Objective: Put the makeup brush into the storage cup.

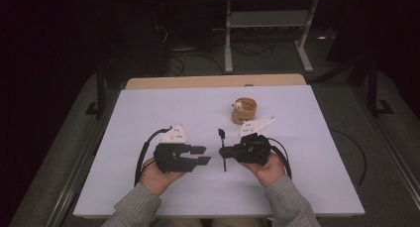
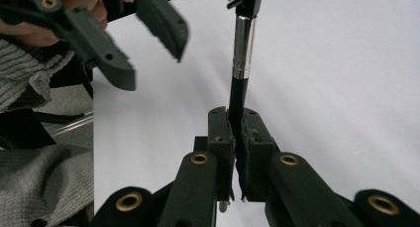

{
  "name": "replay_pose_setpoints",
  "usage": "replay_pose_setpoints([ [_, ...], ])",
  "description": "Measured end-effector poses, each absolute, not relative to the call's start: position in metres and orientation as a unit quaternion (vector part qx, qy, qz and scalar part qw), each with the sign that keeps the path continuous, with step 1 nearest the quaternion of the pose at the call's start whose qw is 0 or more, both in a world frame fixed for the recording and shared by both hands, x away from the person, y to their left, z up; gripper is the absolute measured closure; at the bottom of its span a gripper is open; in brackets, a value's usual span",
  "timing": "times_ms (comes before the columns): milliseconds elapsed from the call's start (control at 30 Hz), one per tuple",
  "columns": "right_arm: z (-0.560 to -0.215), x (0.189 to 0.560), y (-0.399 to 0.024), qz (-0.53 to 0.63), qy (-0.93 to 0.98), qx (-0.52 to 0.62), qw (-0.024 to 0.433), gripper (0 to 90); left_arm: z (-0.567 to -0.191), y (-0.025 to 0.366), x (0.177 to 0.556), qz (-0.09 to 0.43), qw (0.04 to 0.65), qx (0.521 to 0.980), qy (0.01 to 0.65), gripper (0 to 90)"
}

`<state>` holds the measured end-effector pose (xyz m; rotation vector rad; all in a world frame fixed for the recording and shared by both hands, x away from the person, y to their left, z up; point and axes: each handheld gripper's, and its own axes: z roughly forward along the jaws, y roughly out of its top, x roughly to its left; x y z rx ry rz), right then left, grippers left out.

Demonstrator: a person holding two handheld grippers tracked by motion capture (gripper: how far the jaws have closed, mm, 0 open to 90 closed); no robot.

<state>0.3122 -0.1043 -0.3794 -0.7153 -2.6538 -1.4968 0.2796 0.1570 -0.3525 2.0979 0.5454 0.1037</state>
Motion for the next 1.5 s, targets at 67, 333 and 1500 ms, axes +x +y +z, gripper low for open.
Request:
replay_pose_setpoints([
  [67, -0.379, 0.314, -0.107, -0.477, -0.848, -0.232, 0.006, 84.5, -0.353, 0.161, 0.277, 0.046, 0.461, 0.857, 0.225, 60.2],
  [333, -0.369, 0.324, -0.119, -0.463, -0.854, -0.238, 0.001, 84.4, -0.36, 0.18, 0.27, 0.038, 0.467, 0.85, 0.24, 59.3],
  [1500, -0.328, 0.36, -0.16, -0.461, -0.843, -0.276, -0.014, 84.4, -0.386, 0.226, 0.251, 0.067, 0.463, 0.835, 0.289, 54.7],
])
